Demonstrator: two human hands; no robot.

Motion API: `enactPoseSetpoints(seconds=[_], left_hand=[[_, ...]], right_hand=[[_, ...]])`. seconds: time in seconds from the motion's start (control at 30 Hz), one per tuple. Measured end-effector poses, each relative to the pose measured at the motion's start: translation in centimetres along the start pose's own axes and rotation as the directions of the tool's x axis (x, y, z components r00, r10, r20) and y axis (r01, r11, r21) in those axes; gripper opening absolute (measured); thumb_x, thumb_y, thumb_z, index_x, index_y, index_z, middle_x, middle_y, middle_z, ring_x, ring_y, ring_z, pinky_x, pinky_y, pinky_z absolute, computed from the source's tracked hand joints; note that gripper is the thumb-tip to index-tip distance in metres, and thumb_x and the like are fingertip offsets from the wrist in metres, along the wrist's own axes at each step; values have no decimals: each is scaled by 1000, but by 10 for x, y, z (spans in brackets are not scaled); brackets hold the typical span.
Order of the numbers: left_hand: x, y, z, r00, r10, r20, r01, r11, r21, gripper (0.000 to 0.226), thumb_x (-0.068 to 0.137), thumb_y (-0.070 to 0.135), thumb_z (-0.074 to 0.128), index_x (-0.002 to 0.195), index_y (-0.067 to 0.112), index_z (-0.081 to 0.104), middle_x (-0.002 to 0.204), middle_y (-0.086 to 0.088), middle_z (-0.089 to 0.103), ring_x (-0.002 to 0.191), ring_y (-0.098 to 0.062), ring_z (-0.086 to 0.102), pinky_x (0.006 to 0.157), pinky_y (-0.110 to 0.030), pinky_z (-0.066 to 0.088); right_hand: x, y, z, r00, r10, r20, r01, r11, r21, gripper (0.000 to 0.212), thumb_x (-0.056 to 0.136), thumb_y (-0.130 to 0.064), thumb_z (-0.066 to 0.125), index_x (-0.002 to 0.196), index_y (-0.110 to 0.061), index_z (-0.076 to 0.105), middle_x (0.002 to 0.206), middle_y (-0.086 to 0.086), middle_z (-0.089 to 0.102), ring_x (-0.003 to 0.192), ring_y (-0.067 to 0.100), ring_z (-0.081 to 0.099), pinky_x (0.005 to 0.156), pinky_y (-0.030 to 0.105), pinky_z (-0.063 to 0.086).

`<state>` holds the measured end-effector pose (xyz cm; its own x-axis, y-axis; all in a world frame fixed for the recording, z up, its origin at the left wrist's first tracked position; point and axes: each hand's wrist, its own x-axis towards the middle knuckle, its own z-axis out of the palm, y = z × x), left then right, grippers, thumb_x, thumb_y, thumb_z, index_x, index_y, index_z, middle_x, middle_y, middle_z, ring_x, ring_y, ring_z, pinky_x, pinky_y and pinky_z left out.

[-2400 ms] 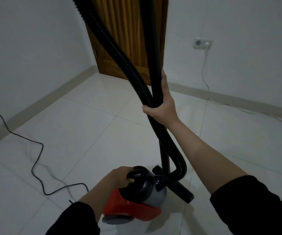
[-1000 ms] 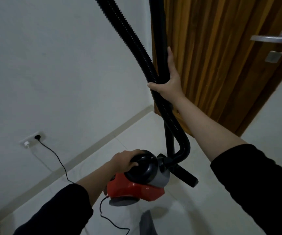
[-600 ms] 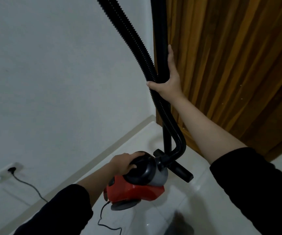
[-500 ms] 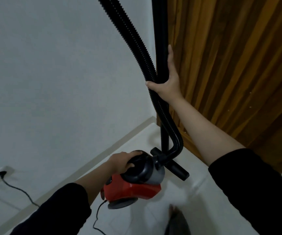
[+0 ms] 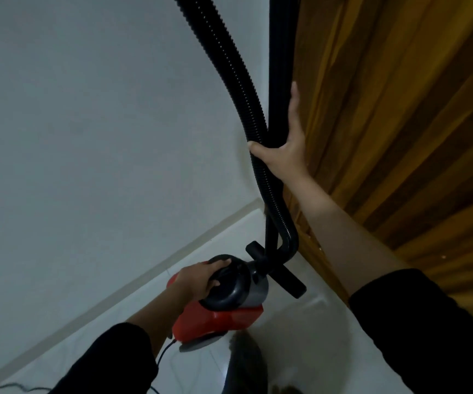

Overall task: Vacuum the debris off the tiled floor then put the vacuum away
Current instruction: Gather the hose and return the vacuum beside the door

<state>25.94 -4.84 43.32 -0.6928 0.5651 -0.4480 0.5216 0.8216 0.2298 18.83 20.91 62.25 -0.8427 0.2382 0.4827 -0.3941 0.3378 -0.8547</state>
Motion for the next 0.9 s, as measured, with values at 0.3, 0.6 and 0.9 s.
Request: enactPoseSetpoints(seconds=[0.3,0.6,0.9], left_hand=[[118,-48,38,999,3,50,0,998,-56,64,95,35,50,150,42,18,142,-4,50,118,-30,54,88,-36,50],[245,-102,112,994,-103,40,106,991,-80,64,97,29,49,152,35,17,146,-1,46,123,-24,50,87,-29,41],[344,-160,189,991,-131,30,133,989,-59,63,96,35,49,151,40,17,144,-4,47,119,-26,54,93,-32,46]], right_hand=[[53,132,30,999,-32,-19,31,999,-16,104,73,11,77,150,17,9,156,16,20,148,26,19,124,41,19],[67,296,64,999,-26,-36,26,1000,-16,108,75,3,79,153,11,6,162,23,14,151,28,13,125,45,12],[54,427,103,1000,-1,-8,1,1000,26,111,76,0,80,156,4,3,161,8,13,151,14,12,126,34,10]])
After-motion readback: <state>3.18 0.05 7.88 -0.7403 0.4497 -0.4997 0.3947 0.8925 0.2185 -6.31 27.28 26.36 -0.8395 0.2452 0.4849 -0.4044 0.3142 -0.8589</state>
